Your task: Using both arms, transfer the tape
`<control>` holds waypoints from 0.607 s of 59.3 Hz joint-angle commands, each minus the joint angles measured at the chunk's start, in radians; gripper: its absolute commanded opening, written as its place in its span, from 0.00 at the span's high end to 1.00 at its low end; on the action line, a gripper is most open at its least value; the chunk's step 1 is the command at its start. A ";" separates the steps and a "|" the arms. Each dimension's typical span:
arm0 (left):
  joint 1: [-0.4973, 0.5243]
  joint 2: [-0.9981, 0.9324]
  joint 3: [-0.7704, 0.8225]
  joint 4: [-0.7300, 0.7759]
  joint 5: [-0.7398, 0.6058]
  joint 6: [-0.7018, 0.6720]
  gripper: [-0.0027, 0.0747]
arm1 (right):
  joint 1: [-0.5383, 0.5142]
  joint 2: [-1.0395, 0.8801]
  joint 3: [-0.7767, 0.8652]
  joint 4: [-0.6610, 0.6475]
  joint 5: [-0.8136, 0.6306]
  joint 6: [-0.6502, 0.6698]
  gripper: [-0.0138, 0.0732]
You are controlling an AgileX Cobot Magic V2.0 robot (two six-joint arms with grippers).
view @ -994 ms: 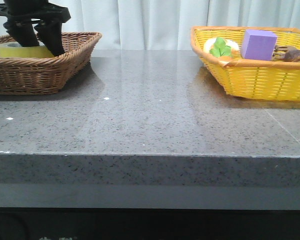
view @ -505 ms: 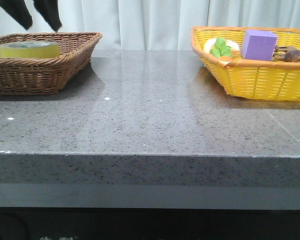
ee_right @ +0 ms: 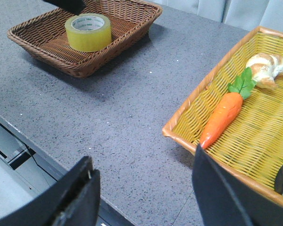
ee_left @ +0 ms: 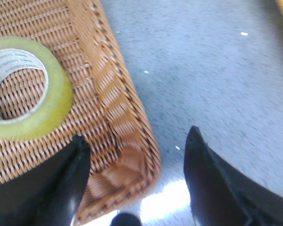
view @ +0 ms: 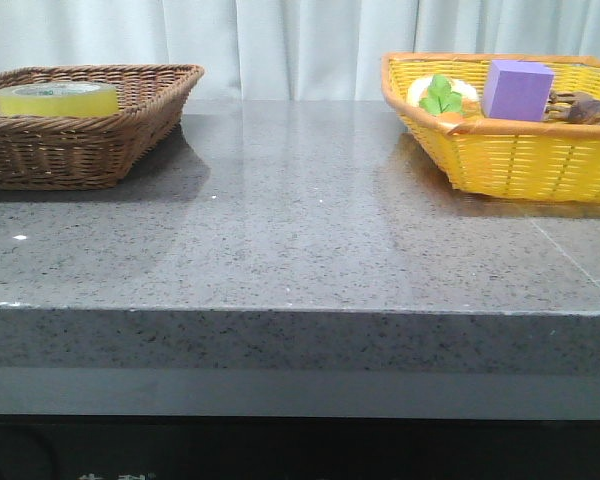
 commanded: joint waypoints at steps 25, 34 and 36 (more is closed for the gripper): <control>-0.072 -0.539 0.530 -0.006 -0.256 0.005 0.42 | -0.007 0.002 -0.024 0.010 -0.072 -0.008 0.32; -0.072 -0.675 0.676 -0.006 -0.309 0.005 0.42 | -0.007 0.002 -0.024 0.010 -0.072 -0.008 0.32; -0.072 -0.703 0.709 -0.006 -0.328 0.005 0.42 | -0.007 0.002 -0.024 0.010 -0.072 -0.008 0.32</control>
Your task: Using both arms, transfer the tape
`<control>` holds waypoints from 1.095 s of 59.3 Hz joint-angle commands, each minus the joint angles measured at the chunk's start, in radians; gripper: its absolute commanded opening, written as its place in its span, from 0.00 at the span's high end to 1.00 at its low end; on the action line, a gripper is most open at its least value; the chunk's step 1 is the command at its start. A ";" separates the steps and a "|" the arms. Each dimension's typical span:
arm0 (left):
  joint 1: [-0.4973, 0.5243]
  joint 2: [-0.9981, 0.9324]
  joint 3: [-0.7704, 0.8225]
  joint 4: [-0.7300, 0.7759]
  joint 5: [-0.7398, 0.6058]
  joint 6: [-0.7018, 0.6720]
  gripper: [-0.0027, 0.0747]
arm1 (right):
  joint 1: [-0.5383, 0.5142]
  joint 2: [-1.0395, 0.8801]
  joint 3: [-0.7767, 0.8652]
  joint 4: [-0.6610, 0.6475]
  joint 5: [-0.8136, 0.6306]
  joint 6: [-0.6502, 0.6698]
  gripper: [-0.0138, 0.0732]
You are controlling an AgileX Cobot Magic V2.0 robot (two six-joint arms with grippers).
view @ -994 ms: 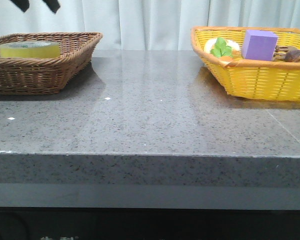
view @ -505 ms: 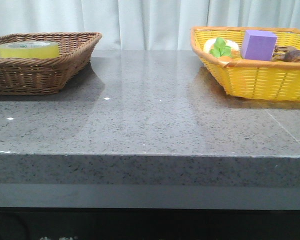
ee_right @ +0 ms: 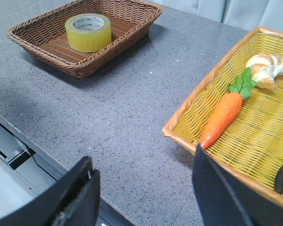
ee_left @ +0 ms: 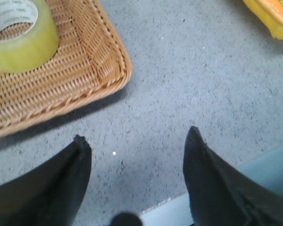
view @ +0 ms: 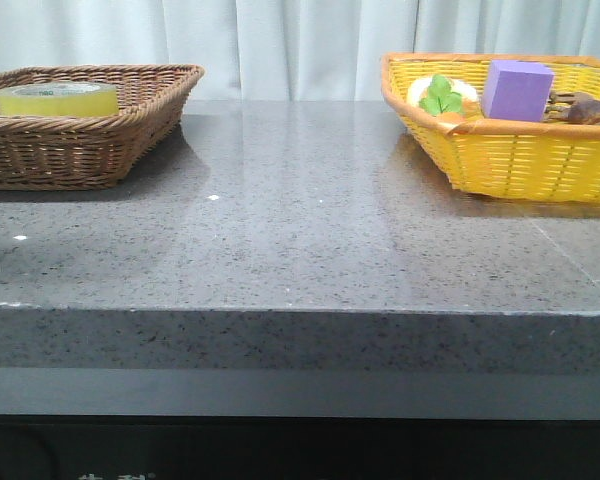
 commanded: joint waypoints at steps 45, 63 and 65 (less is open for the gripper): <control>-0.010 -0.225 0.225 -0.008 -0.202 -0.001 0.49 | -0.007 0.002 -0.024 0.010 -0.072 -0.008 0.39; -0.010 -0.225 0.225 -0.009 -0.202 -0.001 0.93 | -0.007 0.002 -0.024 0.010 -0.071 -0.008 0.85; -0.010 -0.225 0.225 -0.009 -0.202 -0.001 0.97 | -0.007 0.002 -0.024 0.010 -0.071 -0.008 0.90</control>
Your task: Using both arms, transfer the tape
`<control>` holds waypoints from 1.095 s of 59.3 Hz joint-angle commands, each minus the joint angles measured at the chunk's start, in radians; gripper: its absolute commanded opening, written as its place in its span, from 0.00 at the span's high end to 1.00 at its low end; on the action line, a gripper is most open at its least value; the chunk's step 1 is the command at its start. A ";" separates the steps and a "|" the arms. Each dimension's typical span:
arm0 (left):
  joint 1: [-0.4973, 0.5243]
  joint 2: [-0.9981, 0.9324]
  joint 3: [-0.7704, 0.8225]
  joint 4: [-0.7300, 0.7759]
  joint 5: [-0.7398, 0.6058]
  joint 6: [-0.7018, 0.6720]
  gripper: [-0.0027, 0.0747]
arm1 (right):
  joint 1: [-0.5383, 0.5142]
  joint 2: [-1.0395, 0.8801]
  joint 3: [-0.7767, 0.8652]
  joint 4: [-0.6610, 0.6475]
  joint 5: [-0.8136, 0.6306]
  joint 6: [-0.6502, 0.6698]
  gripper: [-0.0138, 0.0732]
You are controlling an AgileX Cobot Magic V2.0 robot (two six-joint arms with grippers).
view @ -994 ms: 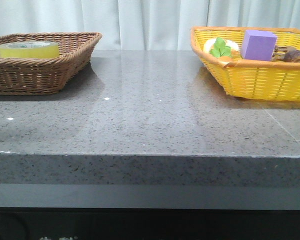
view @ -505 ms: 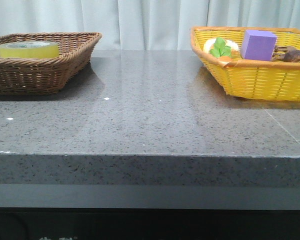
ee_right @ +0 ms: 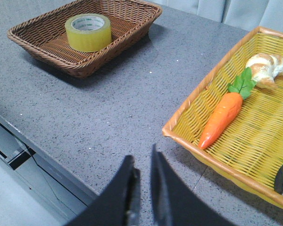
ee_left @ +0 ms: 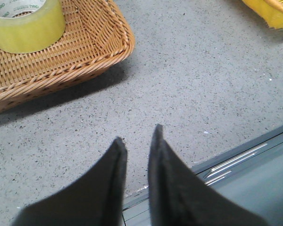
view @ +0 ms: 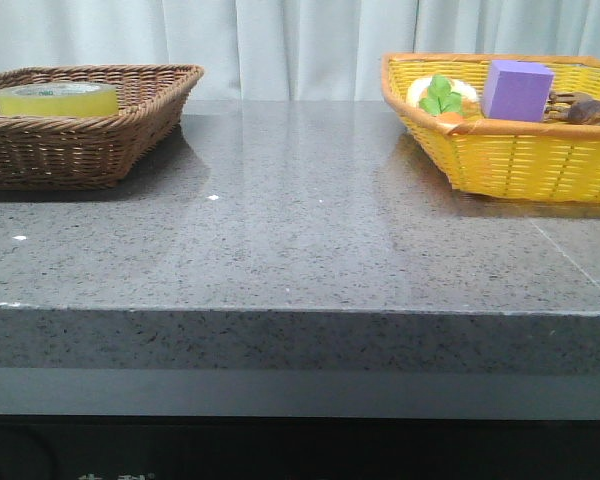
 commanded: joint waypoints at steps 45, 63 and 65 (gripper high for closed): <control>-0.008 -0.023 -0.020 -0.011 -0.077 -0.001 0.99 | -0.007 0.002 -0.024 0.010 -0.071 -0.007 0.92; 0.187 -0.200 0.187 0.025 -0.329 -0.001 0.99 | -0.007 0.002 -0.024 0.010 -0.071 -0.007 0.92; 0.216 -0.228 0.219 0.025 -0.375 -0.001 0.99 | -0.007 0.002 -0.024 0.010 -0.071 -0.007 0.92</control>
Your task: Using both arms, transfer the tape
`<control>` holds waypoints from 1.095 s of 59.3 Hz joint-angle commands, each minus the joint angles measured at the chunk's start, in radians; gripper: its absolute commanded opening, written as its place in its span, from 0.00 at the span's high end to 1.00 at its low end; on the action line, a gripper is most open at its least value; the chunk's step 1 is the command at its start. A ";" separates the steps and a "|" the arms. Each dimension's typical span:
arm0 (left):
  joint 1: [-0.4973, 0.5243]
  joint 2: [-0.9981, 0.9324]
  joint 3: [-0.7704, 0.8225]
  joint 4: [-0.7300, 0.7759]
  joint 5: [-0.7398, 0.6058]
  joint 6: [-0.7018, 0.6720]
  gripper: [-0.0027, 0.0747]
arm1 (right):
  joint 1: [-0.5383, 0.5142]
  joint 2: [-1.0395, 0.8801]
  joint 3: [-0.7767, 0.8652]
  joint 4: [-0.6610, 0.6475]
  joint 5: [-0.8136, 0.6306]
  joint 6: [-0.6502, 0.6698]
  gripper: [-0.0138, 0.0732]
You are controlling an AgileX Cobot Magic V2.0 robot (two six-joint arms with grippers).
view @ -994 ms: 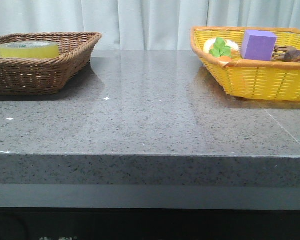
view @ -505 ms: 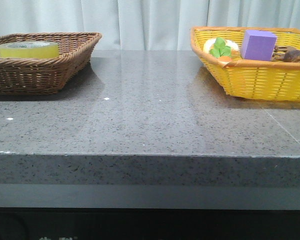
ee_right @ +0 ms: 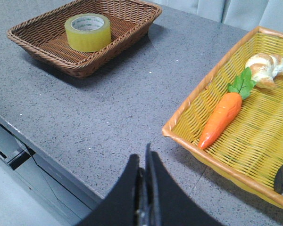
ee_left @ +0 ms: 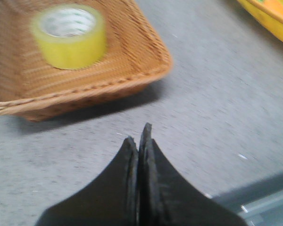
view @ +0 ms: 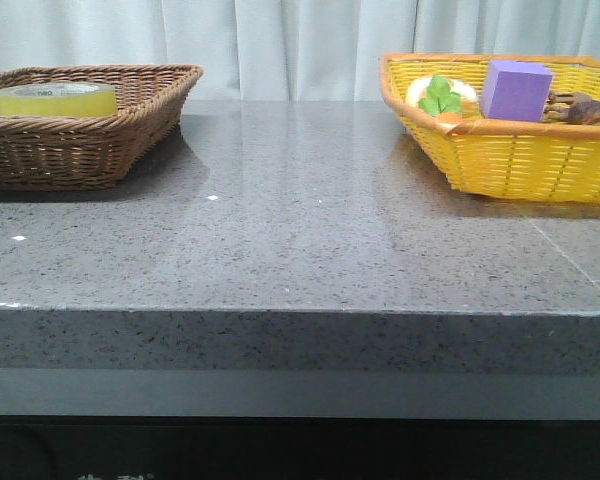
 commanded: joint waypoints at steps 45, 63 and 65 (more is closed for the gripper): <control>0.265 -0.546 0.631 -0.078 -0.793 -0.001 0.99 | -0.007 0.002 -0.024 0.009 -0.071 -0.007 0.92; 0.265 -0.582 0.641 -0.097 -0.732 -0.001 0.99 | -0.007 0.002 -0.024 0.009 -0.076 -0.007 0.92; 0.265 -0.582 0.641 -0.097 -0.732 -0.001 0.99 | -0.007 0.002 -0.024 0.009 -0.076 -0.007 0.92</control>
